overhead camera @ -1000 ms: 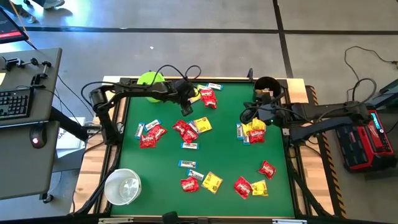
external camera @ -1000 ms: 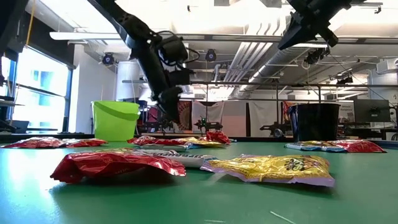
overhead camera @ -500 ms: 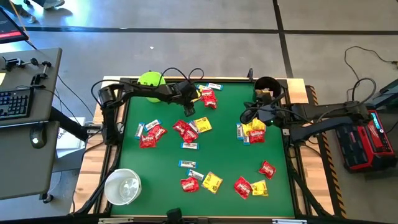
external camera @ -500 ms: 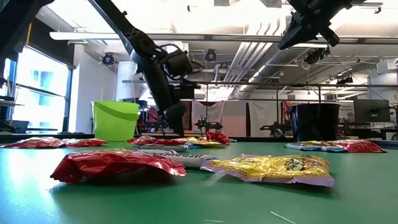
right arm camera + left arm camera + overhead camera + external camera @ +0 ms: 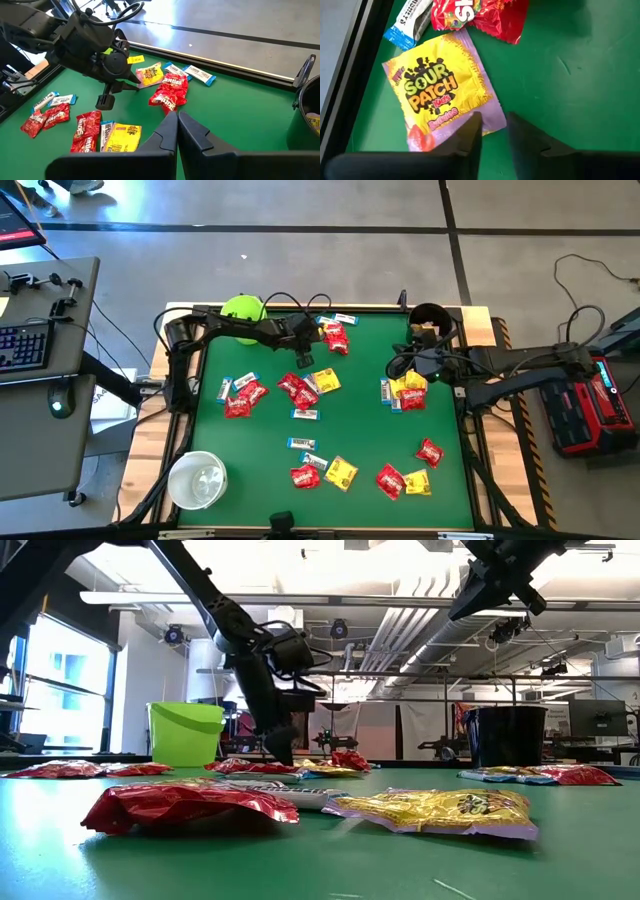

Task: Sort candy by brand, put in halloween buckets
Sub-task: Put the yellow candy into the black bucket

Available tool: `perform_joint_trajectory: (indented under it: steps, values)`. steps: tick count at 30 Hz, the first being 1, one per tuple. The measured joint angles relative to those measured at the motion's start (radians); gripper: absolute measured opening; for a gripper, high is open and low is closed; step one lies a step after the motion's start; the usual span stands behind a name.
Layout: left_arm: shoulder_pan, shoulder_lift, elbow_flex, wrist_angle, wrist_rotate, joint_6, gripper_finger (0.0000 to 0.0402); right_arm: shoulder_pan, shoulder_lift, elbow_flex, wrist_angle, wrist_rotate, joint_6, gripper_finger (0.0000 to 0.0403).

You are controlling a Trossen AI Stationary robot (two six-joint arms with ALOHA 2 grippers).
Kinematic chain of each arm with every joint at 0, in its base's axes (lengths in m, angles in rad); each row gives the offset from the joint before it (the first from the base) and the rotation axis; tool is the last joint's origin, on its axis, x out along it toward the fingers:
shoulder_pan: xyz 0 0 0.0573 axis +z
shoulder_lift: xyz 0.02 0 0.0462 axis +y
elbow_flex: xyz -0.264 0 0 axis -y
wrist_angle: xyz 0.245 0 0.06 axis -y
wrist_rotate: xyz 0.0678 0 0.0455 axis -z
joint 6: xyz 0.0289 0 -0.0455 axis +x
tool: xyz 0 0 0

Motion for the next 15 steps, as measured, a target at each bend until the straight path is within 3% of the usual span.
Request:
perform_joint_trajectory:
  steps: [4,15]
  values:
    - [0.003,-0.002,-0.001,0.016,-0.01,0.004,0.0009,0.0,0.0,0.0,0.0,0.0,0.0,0.0]
    - [0.002,-0.061,-0.002,-0.003,0.015,-0.021,0.0,0.0,0.0,0.0,0.0,-0.007,-0.007,0.0]
